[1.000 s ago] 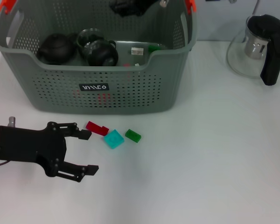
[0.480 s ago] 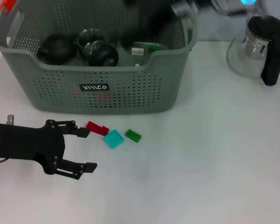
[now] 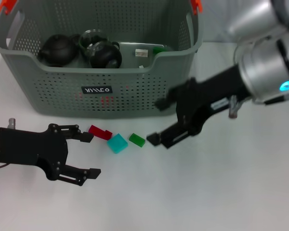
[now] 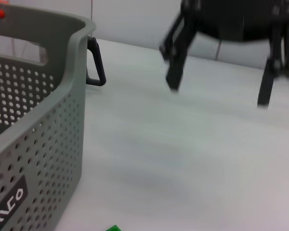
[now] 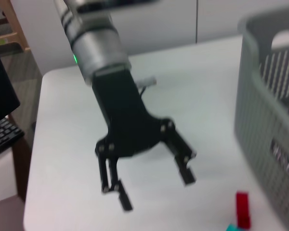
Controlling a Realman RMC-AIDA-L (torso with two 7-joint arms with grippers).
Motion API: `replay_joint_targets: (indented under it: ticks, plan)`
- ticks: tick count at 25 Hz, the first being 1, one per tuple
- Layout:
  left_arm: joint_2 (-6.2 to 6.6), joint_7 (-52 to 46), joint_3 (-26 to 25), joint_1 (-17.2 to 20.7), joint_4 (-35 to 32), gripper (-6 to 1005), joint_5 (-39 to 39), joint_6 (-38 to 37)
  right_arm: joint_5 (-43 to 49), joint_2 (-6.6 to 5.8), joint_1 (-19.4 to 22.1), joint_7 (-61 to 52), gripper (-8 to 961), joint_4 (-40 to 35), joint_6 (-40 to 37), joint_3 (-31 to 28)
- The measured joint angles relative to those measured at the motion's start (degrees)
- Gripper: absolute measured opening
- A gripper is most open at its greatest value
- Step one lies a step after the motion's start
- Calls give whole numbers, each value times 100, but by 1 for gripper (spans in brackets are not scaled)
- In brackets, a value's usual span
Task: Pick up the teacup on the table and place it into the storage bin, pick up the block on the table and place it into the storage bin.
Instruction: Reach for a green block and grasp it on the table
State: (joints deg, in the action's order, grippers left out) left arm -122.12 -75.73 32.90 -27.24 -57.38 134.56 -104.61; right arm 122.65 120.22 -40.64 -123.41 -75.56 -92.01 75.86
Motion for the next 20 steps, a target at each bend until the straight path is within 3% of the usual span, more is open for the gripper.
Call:
replay_joint_targets:
  ticks: [3,9,14,20]
  plan:
    - [5,5,8,-29,9,924,4,5,20,-14,-201,101,917,775,359,129]
    - [8,54,8,-36,34,921,8,12,298,10,-1034,375,916,2779,1569,408]
    - [-5,66,5,-30,63,919,9,54,272,58,-1439,348,915,3601,2566,1077]
    - [-13,67,5,-46,114,917,9,57,-51,87,-1551,119,907,3812,3369,2014]
